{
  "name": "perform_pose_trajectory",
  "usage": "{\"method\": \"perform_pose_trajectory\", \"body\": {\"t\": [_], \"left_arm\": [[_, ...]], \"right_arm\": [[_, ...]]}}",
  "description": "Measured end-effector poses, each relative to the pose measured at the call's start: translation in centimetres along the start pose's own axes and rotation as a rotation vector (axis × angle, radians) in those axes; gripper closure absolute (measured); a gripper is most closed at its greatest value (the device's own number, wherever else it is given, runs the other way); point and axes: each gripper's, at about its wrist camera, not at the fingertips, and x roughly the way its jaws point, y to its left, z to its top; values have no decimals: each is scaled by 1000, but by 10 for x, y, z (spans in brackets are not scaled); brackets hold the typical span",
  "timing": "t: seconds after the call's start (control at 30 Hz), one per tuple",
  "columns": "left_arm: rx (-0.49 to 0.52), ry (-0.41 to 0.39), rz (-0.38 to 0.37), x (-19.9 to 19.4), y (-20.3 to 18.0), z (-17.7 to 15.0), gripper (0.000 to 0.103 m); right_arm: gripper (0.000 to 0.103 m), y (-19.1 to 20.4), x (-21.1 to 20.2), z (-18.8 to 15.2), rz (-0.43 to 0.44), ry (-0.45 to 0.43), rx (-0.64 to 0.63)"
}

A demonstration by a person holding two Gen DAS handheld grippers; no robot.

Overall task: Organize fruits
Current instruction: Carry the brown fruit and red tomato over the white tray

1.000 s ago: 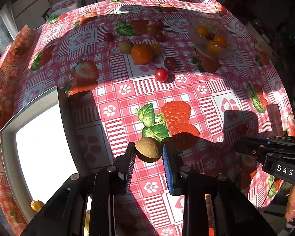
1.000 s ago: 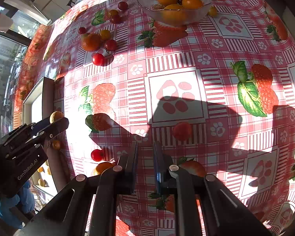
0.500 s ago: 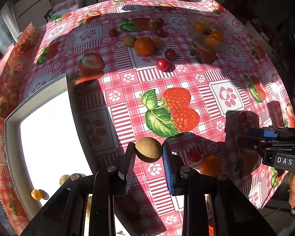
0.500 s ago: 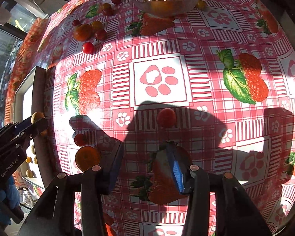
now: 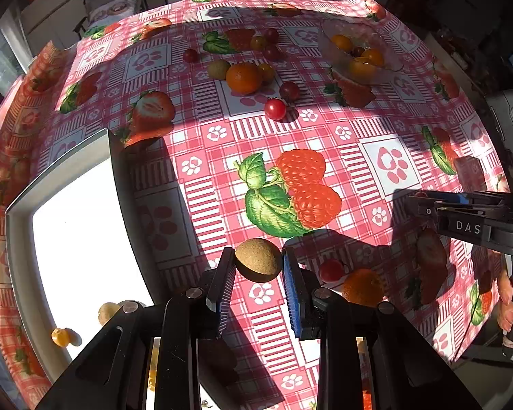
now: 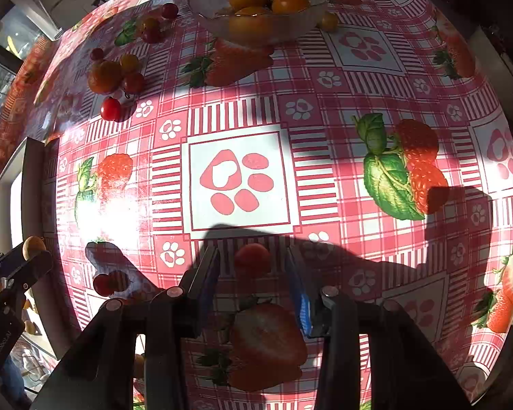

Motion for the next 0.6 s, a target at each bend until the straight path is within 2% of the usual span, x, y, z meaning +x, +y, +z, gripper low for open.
{"method": "perform_pose_trajectory", "body": {"t": [0.03, 0.37, 0.6], "left_arm": [[0, -1, 0, 0, 0, 0, 74], [-12, -20, -2, -10, 4, 2, 74], [-53, -49, 5, -25, 22, -1, 74]], "right_arm": [[80, 2, 1, 0, -2, 5, -6], [80, 14, -24, 1, 56, -8, -7], [80, 64, -38, 10, 122, -23, -85]]}}
